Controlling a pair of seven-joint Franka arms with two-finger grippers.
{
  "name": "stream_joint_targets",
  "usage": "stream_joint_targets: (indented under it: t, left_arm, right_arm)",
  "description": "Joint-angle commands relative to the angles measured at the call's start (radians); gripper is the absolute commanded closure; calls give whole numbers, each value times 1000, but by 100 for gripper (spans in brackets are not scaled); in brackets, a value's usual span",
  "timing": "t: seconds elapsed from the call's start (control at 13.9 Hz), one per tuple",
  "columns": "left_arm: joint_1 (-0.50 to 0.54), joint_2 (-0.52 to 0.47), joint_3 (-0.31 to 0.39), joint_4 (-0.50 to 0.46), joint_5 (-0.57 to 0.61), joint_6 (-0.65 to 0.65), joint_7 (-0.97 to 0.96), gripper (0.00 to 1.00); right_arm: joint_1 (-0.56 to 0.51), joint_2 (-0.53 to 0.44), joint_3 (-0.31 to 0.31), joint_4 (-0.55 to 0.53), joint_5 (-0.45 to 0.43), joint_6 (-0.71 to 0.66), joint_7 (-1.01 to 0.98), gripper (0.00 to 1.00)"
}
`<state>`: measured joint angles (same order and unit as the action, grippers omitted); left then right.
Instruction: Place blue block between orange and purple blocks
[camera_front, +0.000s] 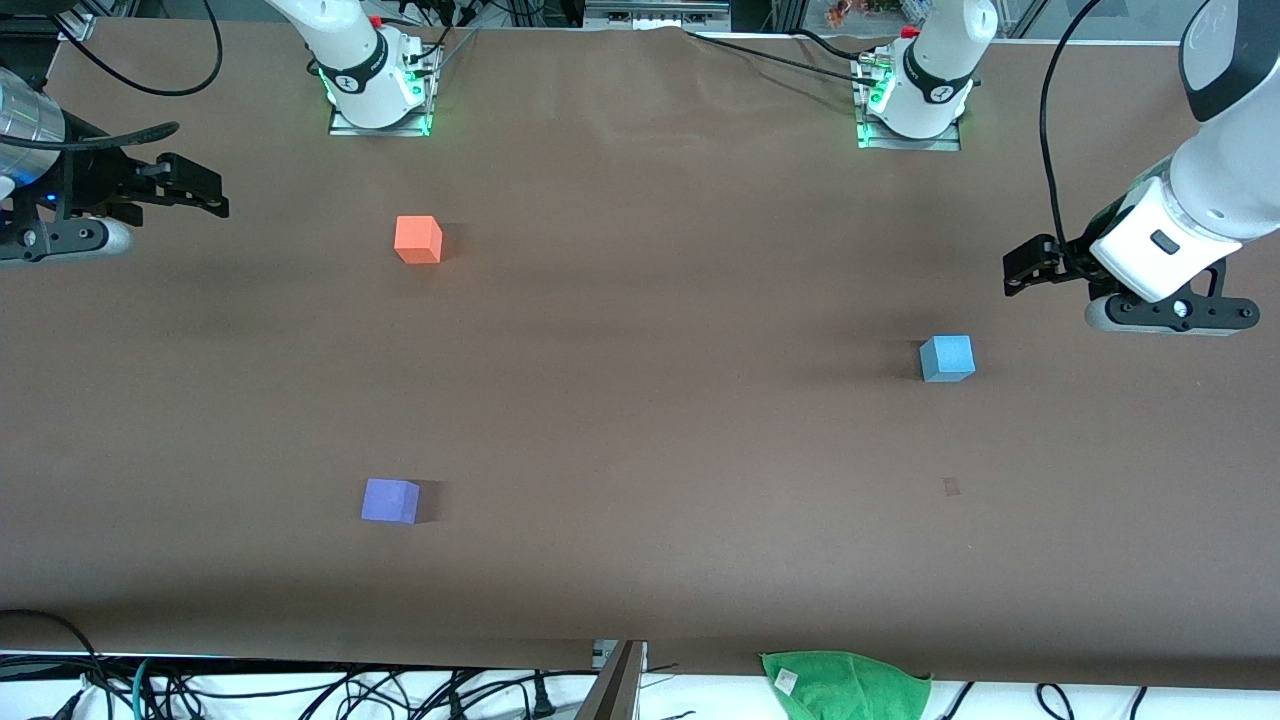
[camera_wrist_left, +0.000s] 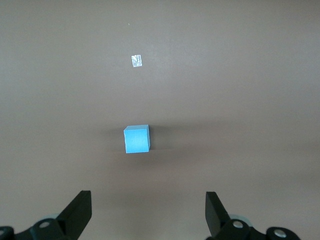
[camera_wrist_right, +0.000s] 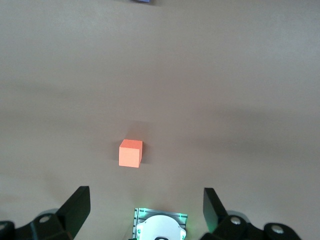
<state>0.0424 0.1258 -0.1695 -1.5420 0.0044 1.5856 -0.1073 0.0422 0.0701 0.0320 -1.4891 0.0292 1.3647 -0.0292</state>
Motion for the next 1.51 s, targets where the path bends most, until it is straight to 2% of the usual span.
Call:
stream_joint_targets:
  t: [0.0,0.79,1.44]
  left_arm:
    - [-1,9,-1,23,28,-27,11,0]
    - [7,23,1,33,26,-41,3,0]
    - [11,84,2,34,25,-65,11,0]
  right_arm:
    - [-4,-1,0,3,15,4,15,0]
    - [-4,-1,0,3,15,4,15,0]
    - [-4,-1,0,3,15,4,15,0]
